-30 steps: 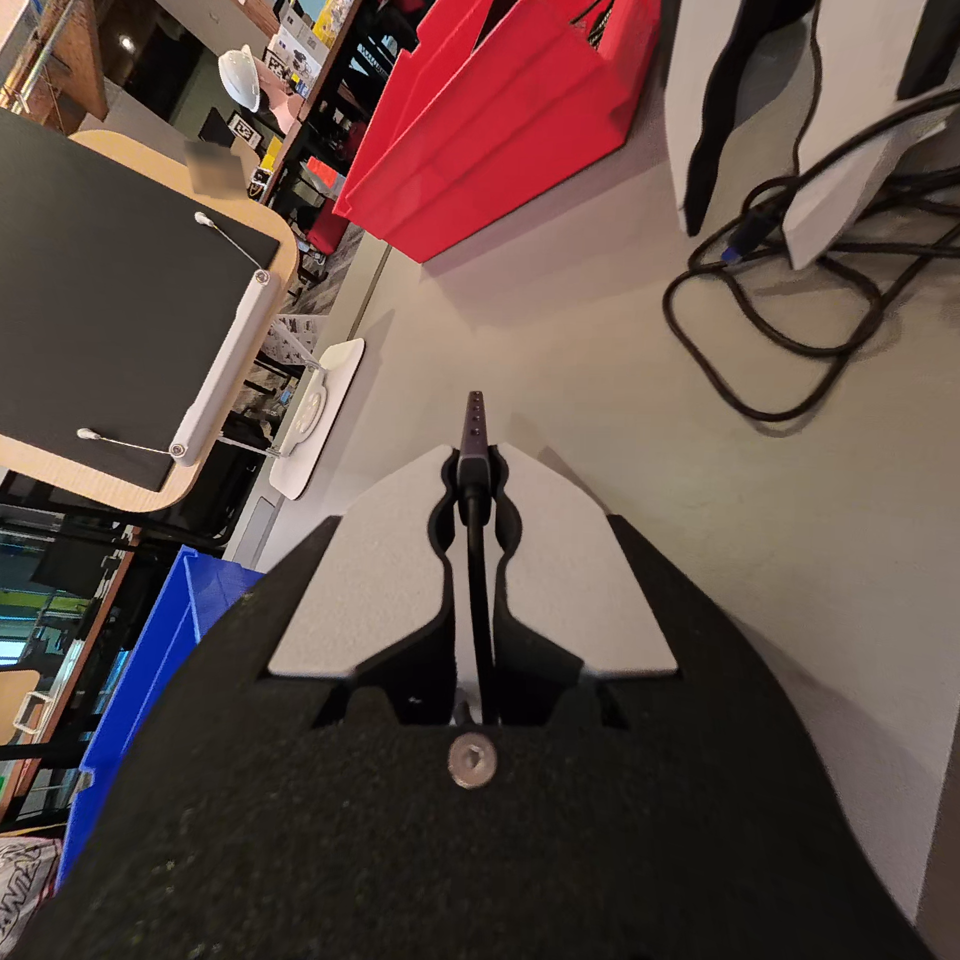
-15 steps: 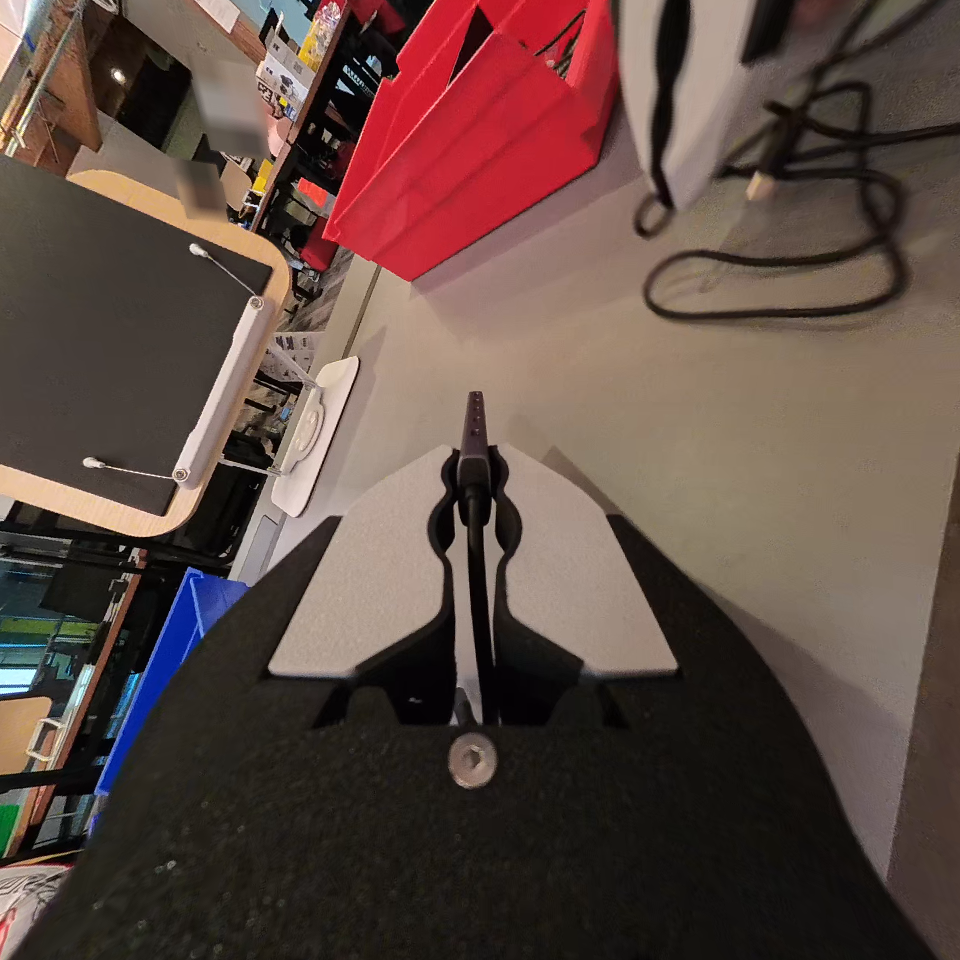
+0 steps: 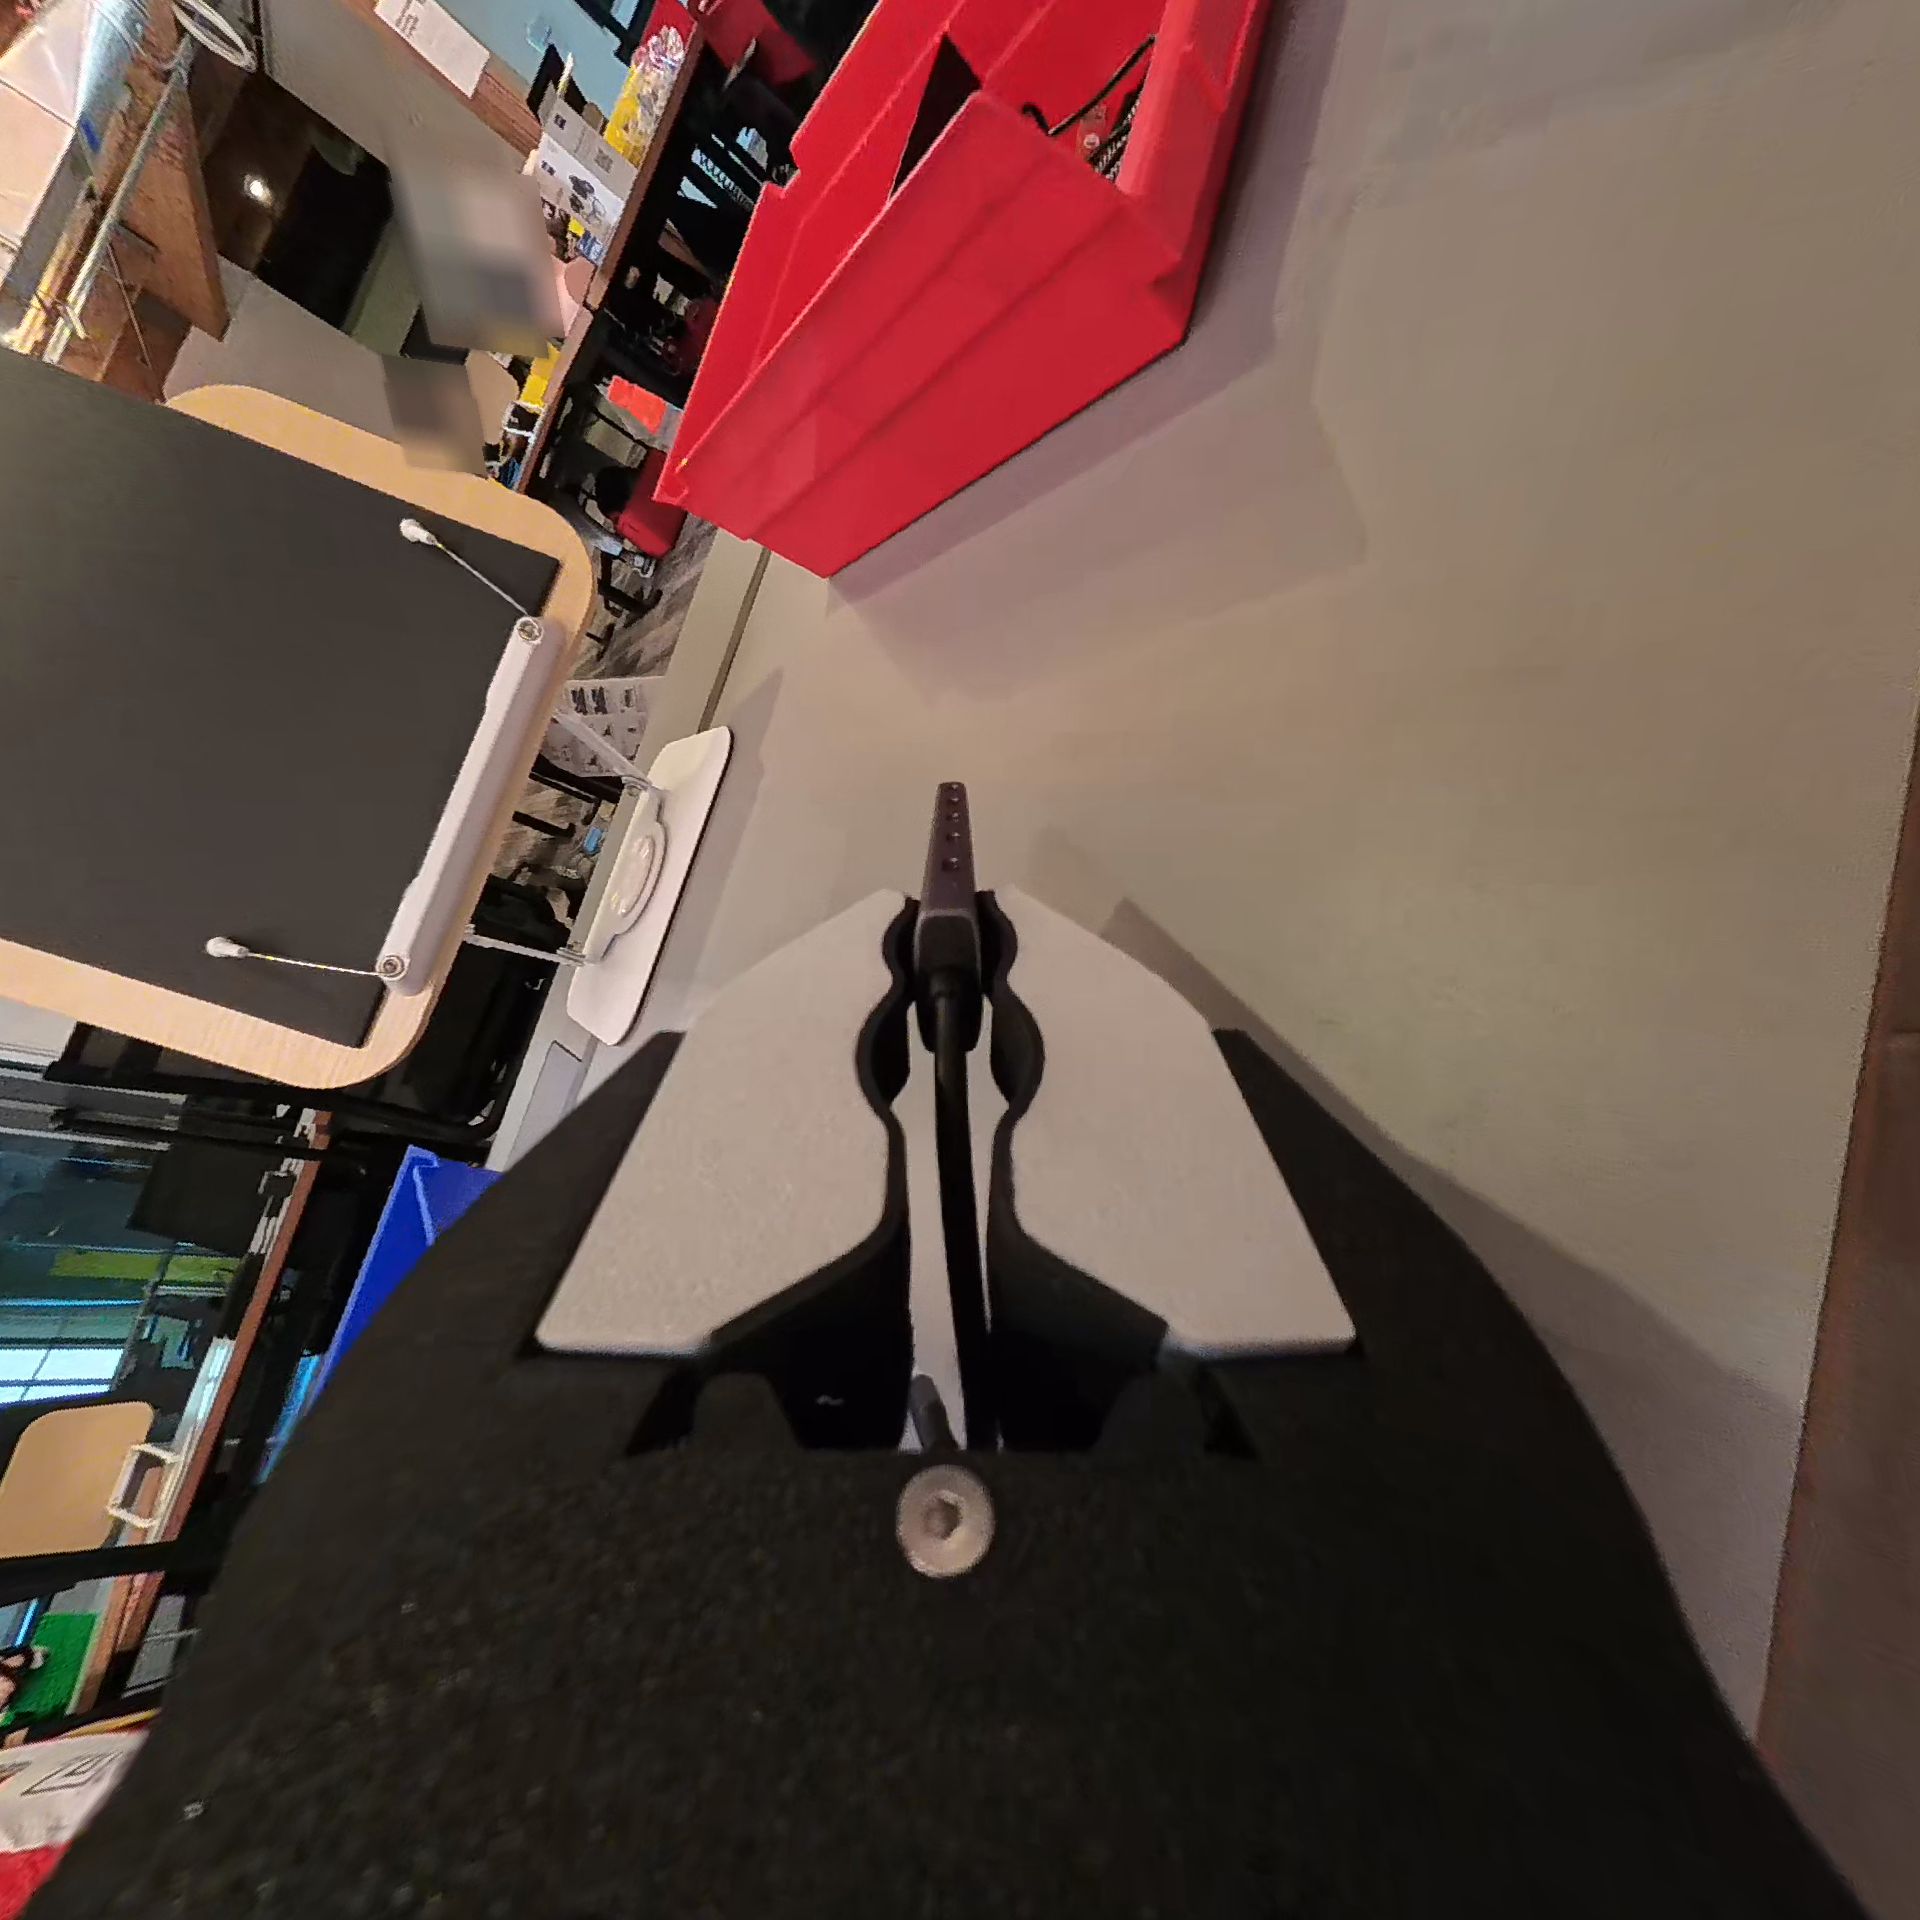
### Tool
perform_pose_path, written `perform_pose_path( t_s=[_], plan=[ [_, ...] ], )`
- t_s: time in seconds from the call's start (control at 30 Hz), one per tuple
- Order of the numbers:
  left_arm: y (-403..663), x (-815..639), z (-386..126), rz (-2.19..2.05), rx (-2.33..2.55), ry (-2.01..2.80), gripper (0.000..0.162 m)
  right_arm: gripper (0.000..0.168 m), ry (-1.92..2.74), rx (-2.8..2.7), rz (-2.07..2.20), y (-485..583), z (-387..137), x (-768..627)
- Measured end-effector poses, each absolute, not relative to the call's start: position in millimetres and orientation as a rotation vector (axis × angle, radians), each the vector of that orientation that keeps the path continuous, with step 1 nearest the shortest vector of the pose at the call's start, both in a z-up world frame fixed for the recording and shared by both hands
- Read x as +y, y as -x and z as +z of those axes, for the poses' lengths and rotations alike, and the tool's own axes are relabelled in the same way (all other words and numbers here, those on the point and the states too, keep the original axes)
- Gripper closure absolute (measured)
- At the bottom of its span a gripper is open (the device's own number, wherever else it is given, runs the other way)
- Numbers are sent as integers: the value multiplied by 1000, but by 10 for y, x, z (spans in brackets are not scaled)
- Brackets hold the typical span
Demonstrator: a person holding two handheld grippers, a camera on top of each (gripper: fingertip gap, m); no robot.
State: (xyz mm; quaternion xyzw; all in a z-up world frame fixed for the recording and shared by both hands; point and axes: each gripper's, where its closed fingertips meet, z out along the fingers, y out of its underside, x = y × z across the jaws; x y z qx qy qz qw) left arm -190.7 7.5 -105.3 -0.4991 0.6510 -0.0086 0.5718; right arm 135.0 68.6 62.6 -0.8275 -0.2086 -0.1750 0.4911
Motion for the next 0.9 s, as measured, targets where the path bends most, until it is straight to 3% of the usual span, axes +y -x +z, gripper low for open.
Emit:
perform_pose_path(
  t_s=[0.3, 0.47, 0.63, 0.73, 0.8, 0.9],
  plan=[
    [1927, 61, -1054, -17, 1529, 1177, 152, 165, 2439, -782, -685, -1987, -1156, 1164],
    [1912, 48, -1095, -21, 1546, 1180, 152, 164, 2674, -770, -699, -2120, -1660, 1124],
    [1949, 78, -1072, -45, 1521, 1202, 152, 136, 2571, -567, -720, -2132, -1144, 1102],
    [1976, 104, -1027, -93, 1488, 1225, 152, 132, 2400, -492, -685, -1952, -567, 937],
    [1983, 106, -973, -171, 1451, 1251, 152, 132, 2312, -495, -416, -1523, -383, 786],
    [1967, 49, -828, -466, 1361, 1315, 152, 133, 2078, -644, 333, -322, -323, 449]
  ],
)
